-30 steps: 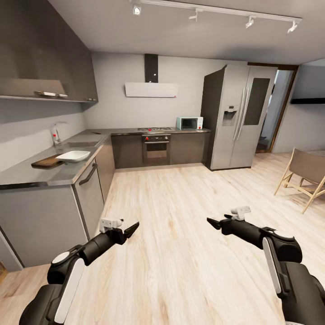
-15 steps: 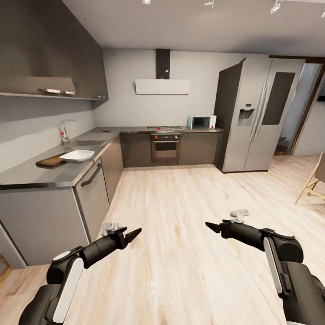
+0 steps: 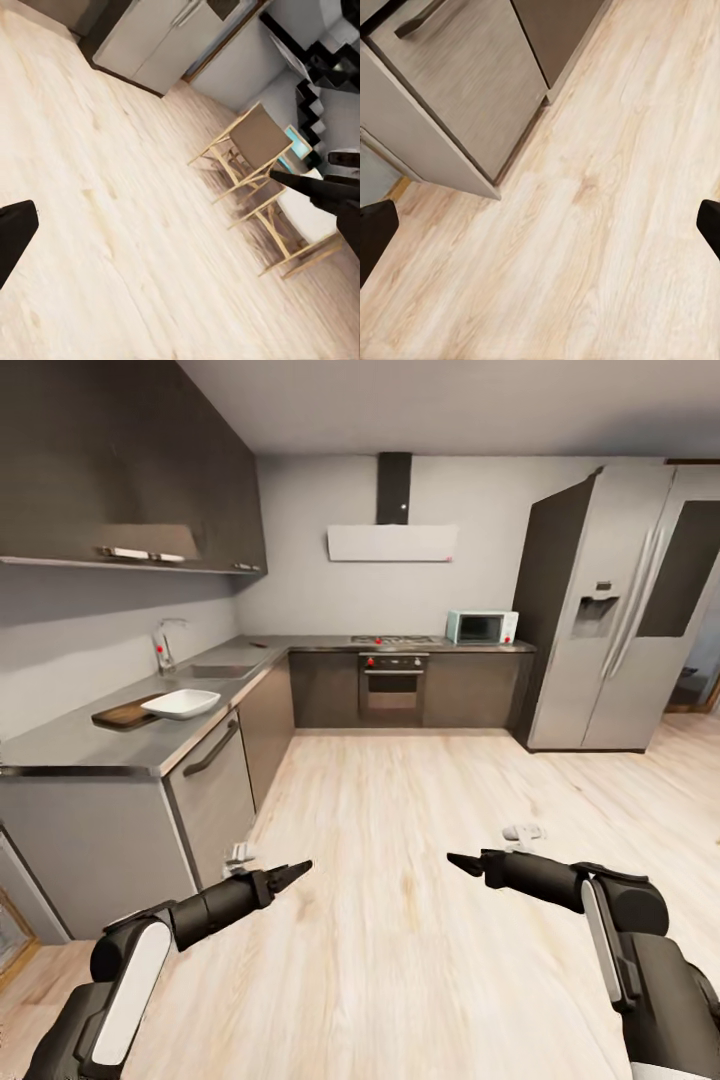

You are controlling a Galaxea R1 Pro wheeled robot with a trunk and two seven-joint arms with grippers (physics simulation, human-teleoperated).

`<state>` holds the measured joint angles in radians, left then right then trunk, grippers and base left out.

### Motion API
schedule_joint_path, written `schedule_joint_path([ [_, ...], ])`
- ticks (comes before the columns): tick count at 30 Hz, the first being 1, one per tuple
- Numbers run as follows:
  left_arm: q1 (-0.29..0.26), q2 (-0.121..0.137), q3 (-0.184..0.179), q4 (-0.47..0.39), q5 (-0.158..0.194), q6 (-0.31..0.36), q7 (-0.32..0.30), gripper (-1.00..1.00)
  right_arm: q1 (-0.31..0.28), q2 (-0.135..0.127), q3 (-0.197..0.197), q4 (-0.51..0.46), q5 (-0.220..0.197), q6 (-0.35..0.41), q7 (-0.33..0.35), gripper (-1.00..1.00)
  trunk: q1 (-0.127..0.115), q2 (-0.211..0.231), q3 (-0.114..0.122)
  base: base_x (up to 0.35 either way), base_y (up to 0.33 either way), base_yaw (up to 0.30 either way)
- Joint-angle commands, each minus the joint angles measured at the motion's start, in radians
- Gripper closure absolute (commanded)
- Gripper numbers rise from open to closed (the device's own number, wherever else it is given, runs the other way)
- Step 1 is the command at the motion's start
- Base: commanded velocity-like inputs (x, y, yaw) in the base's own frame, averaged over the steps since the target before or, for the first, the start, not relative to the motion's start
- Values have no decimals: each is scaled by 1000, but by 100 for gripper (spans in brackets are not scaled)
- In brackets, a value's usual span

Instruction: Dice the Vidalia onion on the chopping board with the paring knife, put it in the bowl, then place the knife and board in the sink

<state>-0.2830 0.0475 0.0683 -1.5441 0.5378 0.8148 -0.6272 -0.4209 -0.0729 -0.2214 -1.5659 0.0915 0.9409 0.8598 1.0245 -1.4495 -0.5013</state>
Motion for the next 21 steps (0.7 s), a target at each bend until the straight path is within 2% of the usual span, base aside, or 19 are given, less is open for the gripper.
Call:
schedule_joint_path([
  [1,-10,18,1,0,10,33,-4,-100,-1,0,-1,-1,9,13,13,-100,1,-1,-2,307,-202,227],
  [5,-19,35,-2,1,19,121,-8,-100,-1,-1,0,0,8,106,27,-100,1,-1,-6,305,-203,235],
  [12,-23,39,-5,1,21,192,-33,-100,-1,-12,-2,-2,9,106,64,-100,1,-1,-13,303,-206,244],
  [14,-24,40,-4,6,18,208,-65,-100,-1,-8,-1,1,12,106,70,-100,1,-1,-15,303,-206,245],
  [18,-24,44,-3,10,16,218,-76,-100,-1,-3,0,5,16,106,71,-100,1,-1,-19,303,-205,245],
  [21,-24,65,-1,11,21,224,-78,-100,-1,-9,-2,11,16,106,70,-100,1,-1,-22,303,-204,245],
])
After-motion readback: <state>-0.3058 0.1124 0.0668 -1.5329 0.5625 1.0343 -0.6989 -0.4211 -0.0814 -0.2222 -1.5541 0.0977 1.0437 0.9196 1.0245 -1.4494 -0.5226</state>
